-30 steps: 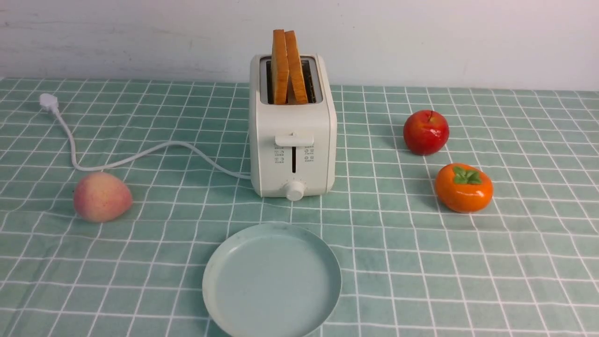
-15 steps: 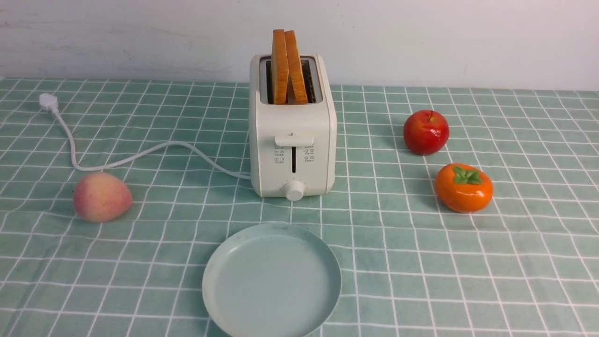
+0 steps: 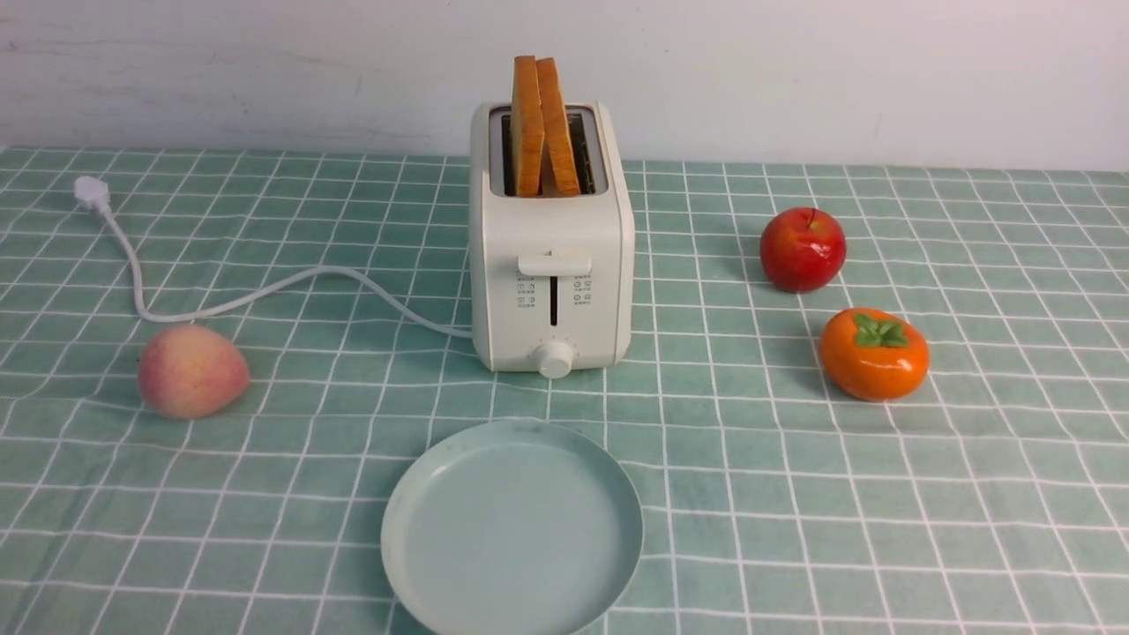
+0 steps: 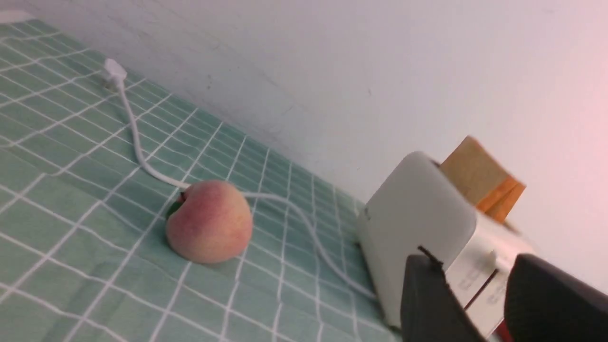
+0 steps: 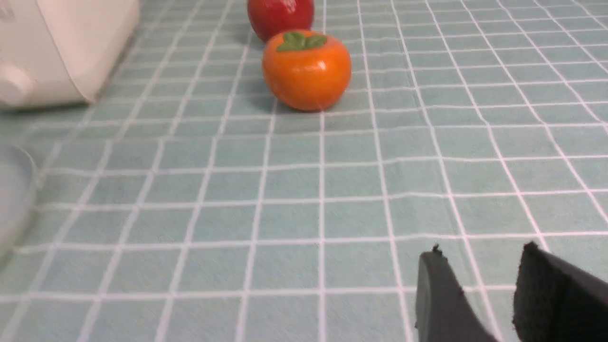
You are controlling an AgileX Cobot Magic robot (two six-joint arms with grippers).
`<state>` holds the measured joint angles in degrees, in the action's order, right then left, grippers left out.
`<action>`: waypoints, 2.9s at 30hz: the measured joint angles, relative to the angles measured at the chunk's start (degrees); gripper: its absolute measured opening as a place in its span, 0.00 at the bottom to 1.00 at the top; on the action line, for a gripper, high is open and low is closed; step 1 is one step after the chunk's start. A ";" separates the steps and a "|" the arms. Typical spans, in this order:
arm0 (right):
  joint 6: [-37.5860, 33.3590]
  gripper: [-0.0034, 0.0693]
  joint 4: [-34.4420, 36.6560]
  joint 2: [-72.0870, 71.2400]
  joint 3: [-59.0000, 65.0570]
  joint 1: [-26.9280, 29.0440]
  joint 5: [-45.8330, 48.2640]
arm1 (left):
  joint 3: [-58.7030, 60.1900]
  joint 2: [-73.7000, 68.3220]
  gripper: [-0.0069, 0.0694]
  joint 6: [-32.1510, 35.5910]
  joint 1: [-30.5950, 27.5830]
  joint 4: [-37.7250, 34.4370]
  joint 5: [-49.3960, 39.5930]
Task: Take toasted bread from bread machine on blue coffee table place on plate.
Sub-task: 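Reach for a toast slice standing in the toaster with the left gripper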
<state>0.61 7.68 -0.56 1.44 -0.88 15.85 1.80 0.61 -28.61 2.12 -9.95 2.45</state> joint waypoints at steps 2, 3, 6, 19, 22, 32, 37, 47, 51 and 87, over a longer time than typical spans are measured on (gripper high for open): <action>2.88 0.38 5.60 0.00 0.00 0.00 -4.69 | 0.00 0.00 0.40 -2.33 0.00 -1.88 1.86; 4.55 0.38 8.18 0.00 0.00 0.00 -7.42 | 0.00 0.00 0.40 -3.42 0.00 -2.43 3.08; 7.38 0.38 13.87 0.00 0.00 0.00 -12.54 | 0.00 0.00 0.40 -5.76 0.00 -3.46 6.52; 9.36 0.38 19.41 0.00 0.00 0.00 -23.99 | 0.00 0.00 0.39 -9.09 0.00 -13.36 17.24; 8.52 0.35 19.55 0.00 -0.51 0.00 -25.12 | -1.90 0.00 0.29 -9.43 0.00 -18.65 17.74; 1.48 0.03 16.06 11.37 -28.39 0.00 3.57 | -29.69 -7.20 0.07 13.69 0.00 -13.95 -11.87; 0.90 0.03 13.21 24.80 -39.92 0.00 14.13 | -39.86 -23.25 0.07 16.37 0.00 -13.11 -37.52; -4.73 0.04 10.07 48.95 -53.32 0.00 41.02 | -48.06 -58.67 0.07 32.27 0.12 -15.98 -53.77; -6.14 0.04 10.02 49.77 -53.32 0.00 43.04 | -54.42 -66.10 0.07 33.09 5.96 -19.00 -53.37; -6.95 0.05 11.17 49.71 -53.32 0.00 48.08 | -105.20 -114.40 0.69 25.26 18.18 -5.58 -28.97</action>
<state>-6.34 18.85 49.15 -51.88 -0.88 63.93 -103.40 -113.79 -3.34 20.30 -15.53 -26.52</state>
